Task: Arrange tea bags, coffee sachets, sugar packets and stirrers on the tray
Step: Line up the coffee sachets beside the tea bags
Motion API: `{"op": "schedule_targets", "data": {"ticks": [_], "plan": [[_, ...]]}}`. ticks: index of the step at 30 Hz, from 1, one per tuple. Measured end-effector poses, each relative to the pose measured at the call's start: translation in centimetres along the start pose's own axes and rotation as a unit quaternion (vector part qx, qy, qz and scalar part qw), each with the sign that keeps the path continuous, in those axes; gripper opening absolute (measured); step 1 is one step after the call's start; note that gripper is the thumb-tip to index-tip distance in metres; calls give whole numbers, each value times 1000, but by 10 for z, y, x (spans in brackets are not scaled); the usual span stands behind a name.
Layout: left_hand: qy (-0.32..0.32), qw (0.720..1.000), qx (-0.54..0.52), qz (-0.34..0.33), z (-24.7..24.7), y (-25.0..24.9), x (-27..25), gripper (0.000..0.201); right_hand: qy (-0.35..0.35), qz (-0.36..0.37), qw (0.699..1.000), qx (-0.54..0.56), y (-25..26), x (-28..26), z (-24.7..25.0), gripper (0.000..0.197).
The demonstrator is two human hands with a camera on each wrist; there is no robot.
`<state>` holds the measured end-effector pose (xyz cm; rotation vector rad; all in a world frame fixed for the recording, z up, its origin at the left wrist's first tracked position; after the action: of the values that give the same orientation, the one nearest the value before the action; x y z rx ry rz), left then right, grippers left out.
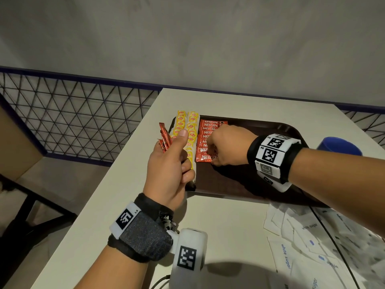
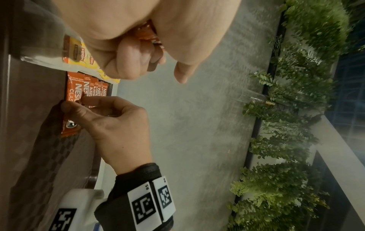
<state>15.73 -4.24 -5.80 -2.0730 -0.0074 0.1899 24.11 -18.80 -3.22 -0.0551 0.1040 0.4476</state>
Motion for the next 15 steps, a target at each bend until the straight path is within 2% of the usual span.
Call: {"op": "schedule_targets", "data": {"ticks": [7,10,13,15], "plan": [[-2,1000,-1,11,-1,0,0,30,-5,-2,1000,8,-2,-1,0,33],[9,998,-46,50,1,5,3,26,-13,-5,1000,23,-3,-4,2,32],[26,992,-87,85,1,7,3,21,-47,-20,997,65,-10,-9,14,27],[22,993,-86,79,-1,5,0,18,-79,-37,989,122,-16,-16,26,20]]}}
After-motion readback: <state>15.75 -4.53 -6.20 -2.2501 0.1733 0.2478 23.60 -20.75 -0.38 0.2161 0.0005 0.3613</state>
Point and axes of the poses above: each hand's wrist, its own x-axis towards the middle knuckle, its own z-axis out of the back of the hand, y = z × x, the point moved 4 cm from there along x, towards the middle knuckle, and after that the axes turned 6 degrees about x, right-handed, at the moved point
